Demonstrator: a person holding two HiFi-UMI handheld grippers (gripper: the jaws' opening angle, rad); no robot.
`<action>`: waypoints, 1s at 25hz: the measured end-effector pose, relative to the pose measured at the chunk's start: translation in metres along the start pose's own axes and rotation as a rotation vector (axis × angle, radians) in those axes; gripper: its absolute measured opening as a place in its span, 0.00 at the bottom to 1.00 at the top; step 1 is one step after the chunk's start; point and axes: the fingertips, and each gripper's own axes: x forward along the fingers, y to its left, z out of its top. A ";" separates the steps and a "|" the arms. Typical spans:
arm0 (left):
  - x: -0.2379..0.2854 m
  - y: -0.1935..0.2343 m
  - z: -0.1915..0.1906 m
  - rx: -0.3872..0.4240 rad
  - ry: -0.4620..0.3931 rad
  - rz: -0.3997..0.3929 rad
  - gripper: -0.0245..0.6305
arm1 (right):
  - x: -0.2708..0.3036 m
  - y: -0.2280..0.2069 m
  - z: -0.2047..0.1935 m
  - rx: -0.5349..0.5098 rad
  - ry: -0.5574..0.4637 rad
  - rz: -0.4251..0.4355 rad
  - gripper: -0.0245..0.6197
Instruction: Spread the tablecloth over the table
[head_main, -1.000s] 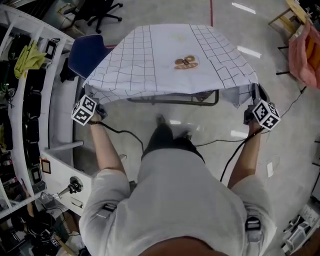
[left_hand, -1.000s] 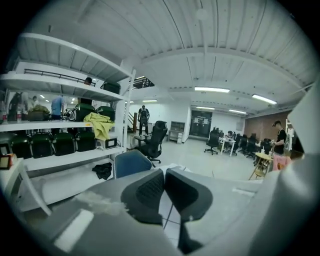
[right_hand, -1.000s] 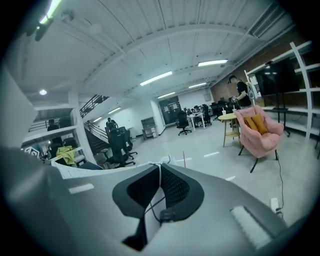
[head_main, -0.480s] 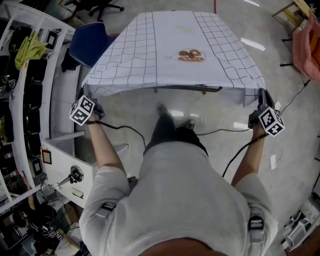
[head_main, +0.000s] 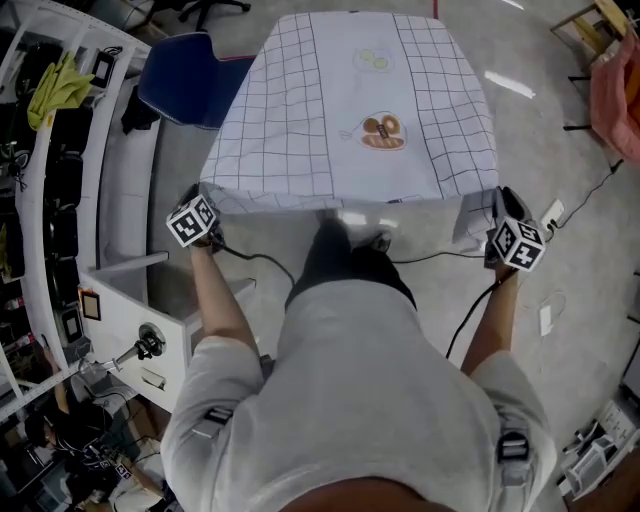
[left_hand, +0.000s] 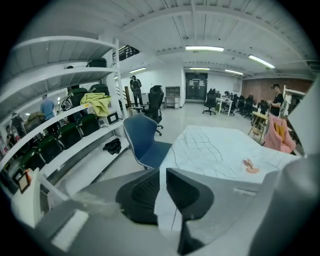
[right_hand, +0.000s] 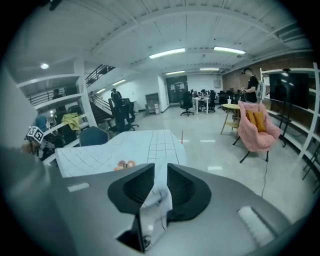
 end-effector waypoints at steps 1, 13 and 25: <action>0.002 0.000 -0.004 0.003 0.005 0.009 0.11 | 0.003 0.010 0.003 -0.006 -0.005 0.022 0.17; 0.016 -0.135 0.050 0.155 -0.226 -0.138 0.07 | 0.033 0.100 0.079 -0.077 -0.226 0.117 0.05; -0.070 -0.340 0.147 0.088 -0.560 -0.480 0.07 | 0.015 0.226 0.174 -0.191 -0.507 0.174 0.05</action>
